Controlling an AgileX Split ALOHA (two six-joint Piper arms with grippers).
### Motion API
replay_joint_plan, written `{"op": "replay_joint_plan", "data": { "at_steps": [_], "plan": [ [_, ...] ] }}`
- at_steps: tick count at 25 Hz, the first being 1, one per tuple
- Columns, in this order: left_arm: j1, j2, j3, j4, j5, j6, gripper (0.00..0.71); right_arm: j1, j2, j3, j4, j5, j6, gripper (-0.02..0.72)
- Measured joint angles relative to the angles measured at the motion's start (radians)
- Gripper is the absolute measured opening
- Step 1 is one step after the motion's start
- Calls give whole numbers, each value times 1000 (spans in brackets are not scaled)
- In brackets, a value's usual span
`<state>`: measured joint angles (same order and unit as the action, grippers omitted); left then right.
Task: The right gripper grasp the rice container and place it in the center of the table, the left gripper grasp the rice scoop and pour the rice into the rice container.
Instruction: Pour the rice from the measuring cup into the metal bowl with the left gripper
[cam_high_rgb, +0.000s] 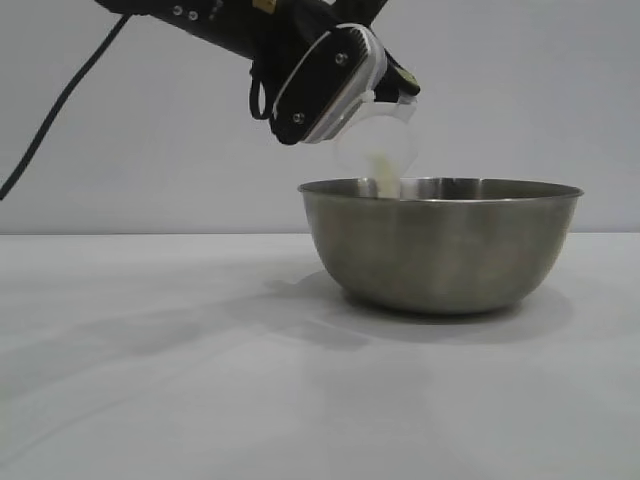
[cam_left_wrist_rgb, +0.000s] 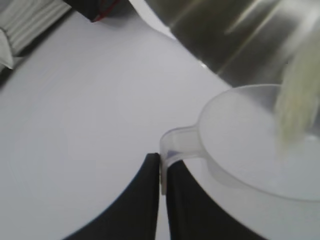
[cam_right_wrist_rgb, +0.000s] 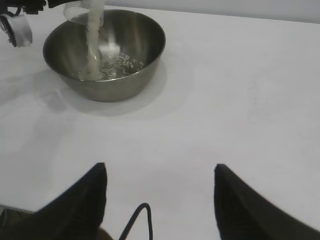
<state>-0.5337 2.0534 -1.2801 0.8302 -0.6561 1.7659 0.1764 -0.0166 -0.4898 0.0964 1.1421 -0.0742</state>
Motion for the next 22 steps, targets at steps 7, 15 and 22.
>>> {"op": "replay_joint_plan", "data": {
  "at_steps": [7,15,22],
  "plan": [
    [0,0,0,2,-47,51,0,0,0,0,-2,0,2,428],
    [0,0,0,-357,-87,-164,0,0,0,0,-2,0,2,428],
    [0,1,0,-796,-137,-387,0,0,0,0,-2,0,7,428]
  ]
}}
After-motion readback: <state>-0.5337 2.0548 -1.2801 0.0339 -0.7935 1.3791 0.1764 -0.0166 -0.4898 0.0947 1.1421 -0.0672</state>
